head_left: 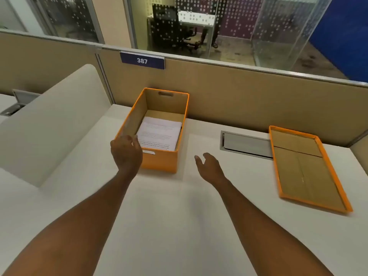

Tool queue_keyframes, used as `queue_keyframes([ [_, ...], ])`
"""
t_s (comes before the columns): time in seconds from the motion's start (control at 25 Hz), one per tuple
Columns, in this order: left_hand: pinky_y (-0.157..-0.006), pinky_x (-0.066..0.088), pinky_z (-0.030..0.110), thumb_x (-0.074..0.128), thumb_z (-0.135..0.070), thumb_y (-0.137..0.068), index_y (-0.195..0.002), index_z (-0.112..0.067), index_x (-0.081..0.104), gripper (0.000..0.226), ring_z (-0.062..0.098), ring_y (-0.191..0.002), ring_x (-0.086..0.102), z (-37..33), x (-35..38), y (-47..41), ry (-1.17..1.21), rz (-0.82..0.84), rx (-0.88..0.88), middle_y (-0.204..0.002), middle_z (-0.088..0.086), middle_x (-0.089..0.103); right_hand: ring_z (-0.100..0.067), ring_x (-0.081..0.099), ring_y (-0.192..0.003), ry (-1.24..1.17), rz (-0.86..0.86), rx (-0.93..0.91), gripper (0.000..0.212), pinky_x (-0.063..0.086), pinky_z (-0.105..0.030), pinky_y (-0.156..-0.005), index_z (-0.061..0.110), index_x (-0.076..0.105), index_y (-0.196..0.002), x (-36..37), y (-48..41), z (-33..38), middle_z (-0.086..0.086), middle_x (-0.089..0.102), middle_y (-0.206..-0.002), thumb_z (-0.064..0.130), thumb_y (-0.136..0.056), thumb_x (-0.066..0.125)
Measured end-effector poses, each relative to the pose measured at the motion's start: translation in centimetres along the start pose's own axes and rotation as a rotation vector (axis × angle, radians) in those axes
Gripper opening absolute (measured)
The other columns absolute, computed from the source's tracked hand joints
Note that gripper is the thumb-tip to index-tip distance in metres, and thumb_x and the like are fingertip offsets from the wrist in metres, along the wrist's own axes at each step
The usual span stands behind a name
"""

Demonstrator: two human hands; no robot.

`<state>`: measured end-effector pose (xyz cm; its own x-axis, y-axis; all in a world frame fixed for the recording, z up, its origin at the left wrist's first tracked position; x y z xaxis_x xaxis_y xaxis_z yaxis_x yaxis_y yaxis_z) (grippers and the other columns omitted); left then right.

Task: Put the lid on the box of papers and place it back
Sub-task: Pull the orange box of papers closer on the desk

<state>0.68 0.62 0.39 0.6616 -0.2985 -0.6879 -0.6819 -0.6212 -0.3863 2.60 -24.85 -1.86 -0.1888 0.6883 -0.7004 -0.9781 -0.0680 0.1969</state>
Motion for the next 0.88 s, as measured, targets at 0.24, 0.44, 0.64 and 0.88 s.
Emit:
queue_keyframes([
  [0.24,-0.097,0.041,0.051,0.060,-0.030,-0.087,-0.123,0.006,0.047,0.053,0.045,-0.119,0.048,4.4,2.9,-8.8,-0.166,0.178,-0.351,-0.125,0.029,0.052,-0.031,0.034,-0.136,-0.215,0.108,0.166,0.078,0.035,-0.039,-0.104,0.007,0.021,-0.145,3.5,-6.5,5.7,-0.015,0.032,-0.151,0.057,-0.088,0.040],
  [0.44,-0.089,0.049,0.040,0.069,-0.037,-0.079,-0.127,0.004,0.046,0.067,0.039,-0.118,0.055,8.2,6.4,-11.6,0.036,0.518,-0.526,-0.129,0.022,0.056,-0.032,0.042,-0.130,-0.326,0.100,0.340,0.072,0.040,-0.035,-0.090,0.005,0.015,-0.145,6.2,-10.0,7.1,-0.015,0.036,-0.148,0.042,-0.091,0.045],
  [0.64,-0.074,0.045,0.035,0.052,-0.014,-0.087,-0.111,-0.001,0.063,0.030,0.034,-0.094,0.060,9.6,7.8,-11.9,0.200,0.559,-0.516,-0.114,0.021,0.064,-0.031,0.051,-0.118,-0.298,0.091,0.371,0.049,0.045,-0.036,-0.083,0.008,0.032,-0.139,8.2,-11.3,6.9,-0.015,0.049,-0.136,0.021,-0.092,0.042],
  [0.88,-0.068,0.040,0.033,0.048,-0.017,-0.089,-0.094,-0.008,0.063,0.017,0.028,-0.081,0.054,9.3,6.6,-10.1,0.207,0.549,-0.428,-0.093,0.013,0.061,-0.030,0.053,-0.115,-0.360,-0.047,0.331,0.042,0.042,-0.031,-0.071,0.007,0.037,-0.136,8.4,-9.6,6.8,-0.014,0.052,-0.135,0.010,-0.094,0.037],
])
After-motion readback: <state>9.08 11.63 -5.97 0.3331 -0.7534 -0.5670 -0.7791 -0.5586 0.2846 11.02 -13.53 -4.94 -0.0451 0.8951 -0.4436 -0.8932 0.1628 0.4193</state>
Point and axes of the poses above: each hand's wrist, its own y-axis away from the middle knuckle, its own x-axis out of the palm, z = x × y, the point moved 1 cm from there along -y, towards the middle knuckle
